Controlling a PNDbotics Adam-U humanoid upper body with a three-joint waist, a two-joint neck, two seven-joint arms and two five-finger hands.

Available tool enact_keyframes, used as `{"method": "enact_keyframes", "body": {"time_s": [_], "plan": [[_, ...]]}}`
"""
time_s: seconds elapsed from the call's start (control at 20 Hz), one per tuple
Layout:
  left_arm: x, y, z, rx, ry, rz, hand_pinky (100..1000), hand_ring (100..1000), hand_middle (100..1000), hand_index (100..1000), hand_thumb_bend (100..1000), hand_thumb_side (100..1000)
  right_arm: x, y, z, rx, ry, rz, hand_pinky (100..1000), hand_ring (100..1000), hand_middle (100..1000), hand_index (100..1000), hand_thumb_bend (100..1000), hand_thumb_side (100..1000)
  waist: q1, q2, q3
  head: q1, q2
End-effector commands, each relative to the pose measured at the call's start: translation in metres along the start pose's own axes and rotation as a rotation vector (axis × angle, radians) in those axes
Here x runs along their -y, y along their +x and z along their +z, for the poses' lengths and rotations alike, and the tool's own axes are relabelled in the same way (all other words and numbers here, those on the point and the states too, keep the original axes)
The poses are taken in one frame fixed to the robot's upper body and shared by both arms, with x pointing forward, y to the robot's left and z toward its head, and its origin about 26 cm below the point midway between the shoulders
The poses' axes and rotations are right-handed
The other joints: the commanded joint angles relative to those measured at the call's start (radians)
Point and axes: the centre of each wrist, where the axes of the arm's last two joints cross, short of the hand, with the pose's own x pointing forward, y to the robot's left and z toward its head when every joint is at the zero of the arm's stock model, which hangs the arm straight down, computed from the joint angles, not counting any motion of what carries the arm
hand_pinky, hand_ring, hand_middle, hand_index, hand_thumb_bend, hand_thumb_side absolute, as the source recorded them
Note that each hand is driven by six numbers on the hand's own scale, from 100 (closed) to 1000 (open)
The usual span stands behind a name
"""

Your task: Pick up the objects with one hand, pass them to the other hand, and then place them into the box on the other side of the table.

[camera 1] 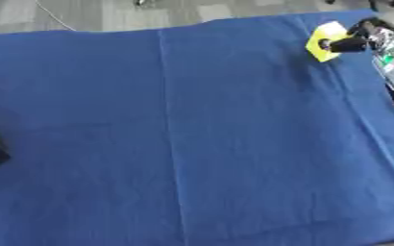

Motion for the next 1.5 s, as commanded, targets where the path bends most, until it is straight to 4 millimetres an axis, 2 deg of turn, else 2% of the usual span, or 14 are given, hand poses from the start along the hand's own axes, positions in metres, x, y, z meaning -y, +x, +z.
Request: {"method": "enact_keyframes", "body": {"time_s": [0.05, 0.3, 0.6, 1.0, 1.5], "plan": [[-0.009, 0.004, -0.003, 0.016, 0.020, -0.009, 716, 644, 623, 732, 564, 477, 0.023, 0.002, 0.005, 0.023, -0.075, -0.010, 844, 905, 816, 879, 463, 602, 0.005, -0.004, -0.001, 0.004, -0.004], [-0.009, 0.002, -0.003, 0.010, 0.019, -0.007, 715, 643, 623, 731, 563, 477, 0.030, 0.003, 0.008, 0.018, -0.104, -0.003, 853, 913, 816, 897, 492, 595, 0.004, -0.001, -0.004, 0.003, -0.003], [-0.008, 0.001, -0.003, 0.008, 0.019, -0.006, 713, 642, 623, 731, 561, 477, 0.029, 0.000, 0.006, -0.015, -0.108, 0.010, 860, 920, 823, 905, 500, 599, 0.005, 0.004, -0.003, 0.001, -0.006], [-0.008, 0.001, -0.003, 0.008, 0.019, -0.002, 711, 641, 623, 730, 559, 476, 0.026, -0.004, 0.002, -0.068, -0.093, 0.033, 880, 943, 844, 923, 508, 651, 0.009, 0.014, 0.001, -0.007, -0.022], [-0.006, 0.002, -0.003, 0.010, 0.020, 0.009, 710, 640, 621, 729, 553, 477, 0.020, -0.008, -0.003, -0.094, -0.065, -0.031, 881, 951, 848, 929, 481, 708, 0.014, 0.029, 0.013, -0.022, -0.043]]}}
